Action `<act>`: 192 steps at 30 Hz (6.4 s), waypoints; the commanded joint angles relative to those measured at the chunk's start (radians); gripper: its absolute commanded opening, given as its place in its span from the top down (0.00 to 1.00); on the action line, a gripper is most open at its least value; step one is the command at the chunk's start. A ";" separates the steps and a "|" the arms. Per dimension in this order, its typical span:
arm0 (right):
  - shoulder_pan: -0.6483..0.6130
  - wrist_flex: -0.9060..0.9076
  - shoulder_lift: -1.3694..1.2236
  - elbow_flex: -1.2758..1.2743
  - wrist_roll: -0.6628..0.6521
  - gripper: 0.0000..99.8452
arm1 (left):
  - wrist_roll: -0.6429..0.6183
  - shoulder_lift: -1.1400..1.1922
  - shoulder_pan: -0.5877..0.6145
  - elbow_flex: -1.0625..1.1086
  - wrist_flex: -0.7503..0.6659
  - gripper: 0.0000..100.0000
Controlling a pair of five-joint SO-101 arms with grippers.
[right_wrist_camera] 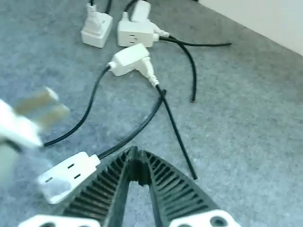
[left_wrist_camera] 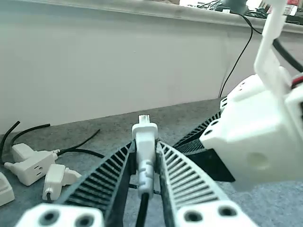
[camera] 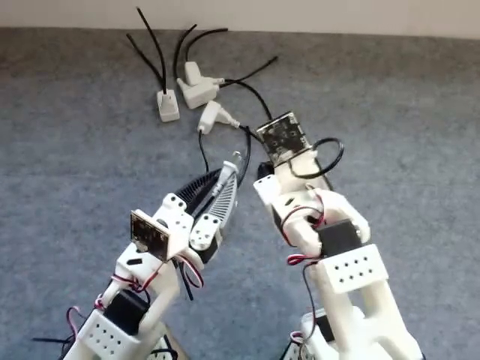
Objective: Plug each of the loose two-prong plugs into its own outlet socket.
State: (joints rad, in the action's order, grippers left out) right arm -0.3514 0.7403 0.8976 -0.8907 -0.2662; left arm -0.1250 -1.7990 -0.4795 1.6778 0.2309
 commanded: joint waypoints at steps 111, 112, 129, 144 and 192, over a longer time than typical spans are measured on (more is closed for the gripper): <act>0.291 -0.179 0.018 -0.533 0.334 0.99 | -1.211 1.428 0.105 -0.901 0.795 0.99; 0.291 -0.179 0.018 -0.533 0.334 0.99 | -1.181 1.428 0.102 -0.889 0.790 0.99; 0.291 -0.179 0.018 -0.533 0.334 0.99 | -0.838 1.426 0.015 -0.911 1.053 0.99; 0.291 -0.179 0.016 -0.533 0.334 0.99 | -0.511 1.704 0.124 -0.946 0.899 0.99; 0.291 -0.179 0.018 -0.533 0.334 0.99 | -0.201 2.345 0.375 -1.466 1.246 0.99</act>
State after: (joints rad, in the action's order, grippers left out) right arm -0.0660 0.5808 0.8991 -1.4262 0.0606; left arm -0.3153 0.4411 -0.1880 0.1864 1.4707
